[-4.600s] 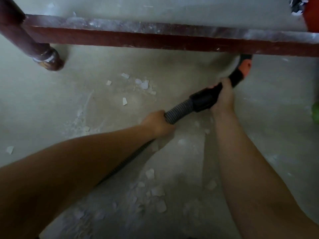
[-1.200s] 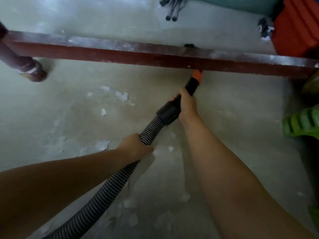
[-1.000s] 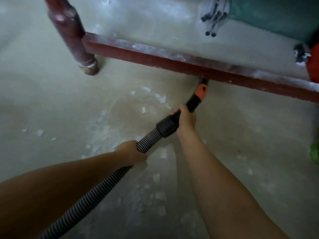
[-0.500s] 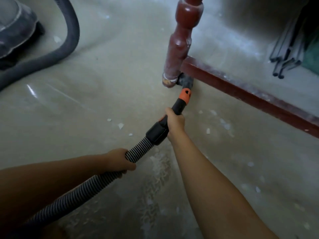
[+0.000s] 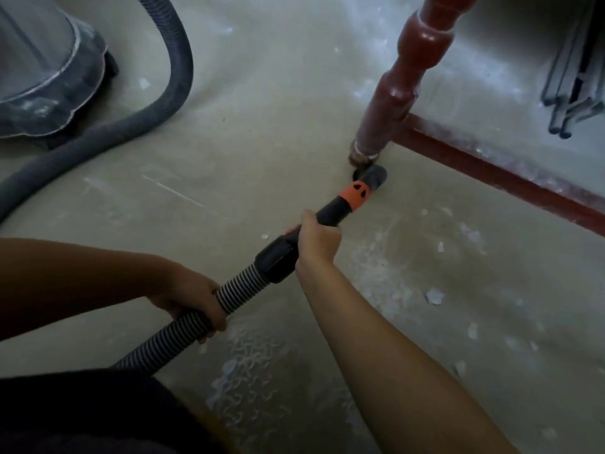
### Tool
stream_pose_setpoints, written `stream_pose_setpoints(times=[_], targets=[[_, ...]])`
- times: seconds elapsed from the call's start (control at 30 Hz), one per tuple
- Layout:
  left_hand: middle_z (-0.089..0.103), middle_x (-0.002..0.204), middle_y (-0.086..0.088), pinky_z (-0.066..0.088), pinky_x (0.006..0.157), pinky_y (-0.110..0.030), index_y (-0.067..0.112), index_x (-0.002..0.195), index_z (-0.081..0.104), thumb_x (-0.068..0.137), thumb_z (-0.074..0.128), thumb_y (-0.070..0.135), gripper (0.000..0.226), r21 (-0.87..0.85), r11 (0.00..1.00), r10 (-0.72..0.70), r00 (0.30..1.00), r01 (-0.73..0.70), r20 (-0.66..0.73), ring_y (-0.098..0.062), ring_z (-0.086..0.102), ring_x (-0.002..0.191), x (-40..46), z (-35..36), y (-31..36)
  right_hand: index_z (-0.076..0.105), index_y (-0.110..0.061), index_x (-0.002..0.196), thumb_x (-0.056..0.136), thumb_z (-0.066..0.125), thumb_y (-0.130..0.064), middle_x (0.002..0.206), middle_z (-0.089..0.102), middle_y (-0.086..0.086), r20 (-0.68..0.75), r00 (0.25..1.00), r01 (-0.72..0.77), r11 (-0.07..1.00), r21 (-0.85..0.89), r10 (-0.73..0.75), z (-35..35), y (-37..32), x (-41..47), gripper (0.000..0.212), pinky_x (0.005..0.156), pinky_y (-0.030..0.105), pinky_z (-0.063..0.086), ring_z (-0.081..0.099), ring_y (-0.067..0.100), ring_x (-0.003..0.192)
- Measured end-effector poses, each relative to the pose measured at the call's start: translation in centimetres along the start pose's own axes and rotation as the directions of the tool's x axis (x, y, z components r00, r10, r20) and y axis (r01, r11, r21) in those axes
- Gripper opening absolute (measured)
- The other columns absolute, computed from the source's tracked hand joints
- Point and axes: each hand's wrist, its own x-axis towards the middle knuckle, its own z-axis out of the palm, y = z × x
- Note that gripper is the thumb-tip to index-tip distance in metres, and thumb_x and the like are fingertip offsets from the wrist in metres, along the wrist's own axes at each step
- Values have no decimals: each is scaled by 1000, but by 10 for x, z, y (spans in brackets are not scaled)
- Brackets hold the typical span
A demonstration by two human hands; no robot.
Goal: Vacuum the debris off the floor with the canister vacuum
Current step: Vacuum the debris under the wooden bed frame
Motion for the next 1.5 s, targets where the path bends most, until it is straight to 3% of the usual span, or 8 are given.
stream_pose_setpoints(times=[0.17,0.3,0.43,0.6,0.87,1.0,1.3,1.5], targets=[[65,79,-8,53,91,-42,6,84,55,71,72,6,21,-144,989,34,999,-32,11,-23,65,80,-32,-22,-44,49,-7,105,83,59,-8,65,62,11,198,979,66,994,-90,-47,71,-1,-39,24,49,30,54,56,17,44],[61,78,-9,56,80,-36,6,80,55,82,67,0,13,-268,929,191,952,-253,-238,-20,63,74,-33,-21,-16,52,-7,92,75,59,-10,50,58,4,323,913,321,927,-194,-249,101,-50,-39,18,59,40,59,57,21,43],[61,84,-8,53,62,-24,10,91,55,84,68,8,15,-260,842,275,791,-472,-547,-17,62,71,-51,10,57,50,-11,87,75,58,-11,55,59,8,389,841,497,819,-286,-375,94,-131,-56,15,48,27,51,56,19,40],[62,97,-3,48,74,-31,13,116,52,82,73,20,41,-204,750,161,473,-630,-866,-20,59,85,-109,70,146,43,-21,79,73,57,-12,72,66,14,415,802,582,718,-382,-430,74,-231,-101,18,55,34,57,63,26,52],[63,84,-2,45,60,-27,20,104,54,80,69,21,28,-229,702,156,460,-674,-874,-21,58,71,-261,89,208,42,-22,79,77,56,-8,75,60,12,408,803,585,705,-400,-434,84,-364,-211,20,45,23,47,56,15,38],[55,73,7,37,44,-14,23,98,47,81,68,20,27,-199,692,173,426,-694,-888,-12,52,59,-360,59,222,41,-26,78,77,59,-9,80,59,10,415,778,618,692,-372,-472,128,-434,-279,24,58,35,57,61,25,55],[62,83,-9,50,70,-31,10,91,56,78,70,12,20,-157,665,470,573,-730,-672,-22,60,73,-536,-41,289,45,-16,86,78,57,-6,59,54,7,528,677,719,617,-321,-514,201,-607,-363,17,50,28,50,54,17,39],[55,80,3,48,61,-38,17,101,40,80,70,32,40,98,736,331,230,-670,-915,-21,56,68,-559,-72,345,48,-8,99,79,56,-5,65,54,10,365,745,653,723,-227,-558,221,-680,-332,23,47,23,48,53,20,46]])
